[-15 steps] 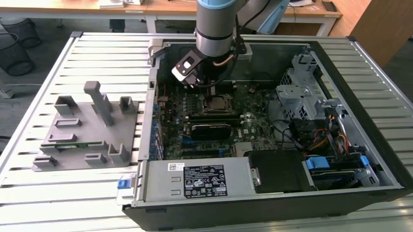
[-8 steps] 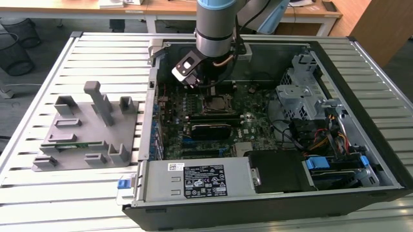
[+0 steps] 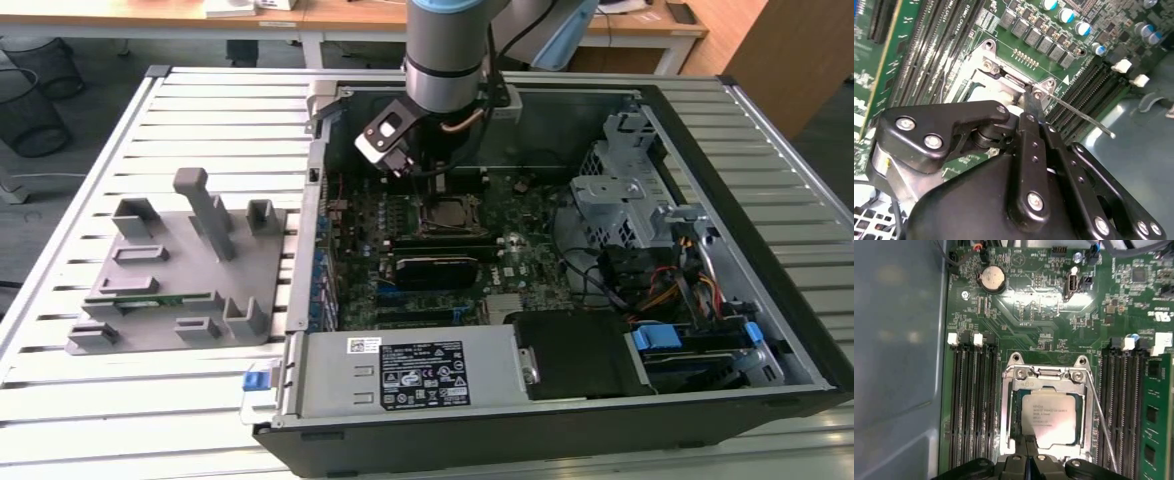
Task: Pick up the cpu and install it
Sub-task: 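Close the cpu cover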
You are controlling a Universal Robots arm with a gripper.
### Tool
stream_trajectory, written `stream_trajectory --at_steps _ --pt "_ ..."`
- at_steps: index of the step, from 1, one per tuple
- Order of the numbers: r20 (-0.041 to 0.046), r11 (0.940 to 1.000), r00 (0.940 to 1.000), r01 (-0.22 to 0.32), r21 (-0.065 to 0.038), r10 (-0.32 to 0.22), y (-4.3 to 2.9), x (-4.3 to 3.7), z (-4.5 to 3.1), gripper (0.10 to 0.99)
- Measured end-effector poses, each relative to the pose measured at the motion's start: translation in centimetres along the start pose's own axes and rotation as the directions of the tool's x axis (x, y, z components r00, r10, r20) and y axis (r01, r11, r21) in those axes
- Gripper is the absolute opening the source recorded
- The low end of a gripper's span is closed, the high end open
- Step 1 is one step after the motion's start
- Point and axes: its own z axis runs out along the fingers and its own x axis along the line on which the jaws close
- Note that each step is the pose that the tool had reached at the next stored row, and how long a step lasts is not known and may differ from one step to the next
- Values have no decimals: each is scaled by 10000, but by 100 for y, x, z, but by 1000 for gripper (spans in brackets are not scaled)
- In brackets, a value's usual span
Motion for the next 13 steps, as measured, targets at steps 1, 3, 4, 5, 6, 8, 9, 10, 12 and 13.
stream_trajectory --at_steps 1,3,4,5,6,8,9,10,12,13 --pt "-2 10000 10000 0 -2 0 0 2 -26 106" --pt "0 10000 10000 0 -1 0 0 3 -60 106" --pt "0 10000 10000 1 -5 -1 1 3 -64 106" --pt "-2 10000 10000 1 -8 -1 0 2 -63 106" --pt "-2 10000 10000 0 -9 0 0 0 -64 106" --pt "0 10000 10000 1 -9 -1 0 -13 -65 106" --pt "0 10000 10000 0 -10 0 -1 -27 -66 106" --pt "-1 10000 10000 1 -9 -1 -1 -49 -67 106" --pt "-8 10000 10000 1 -11 -1 -1 -97 -69 106" --pt "-9 10000 10000 1 -10 -1 5 -116 -71 106"
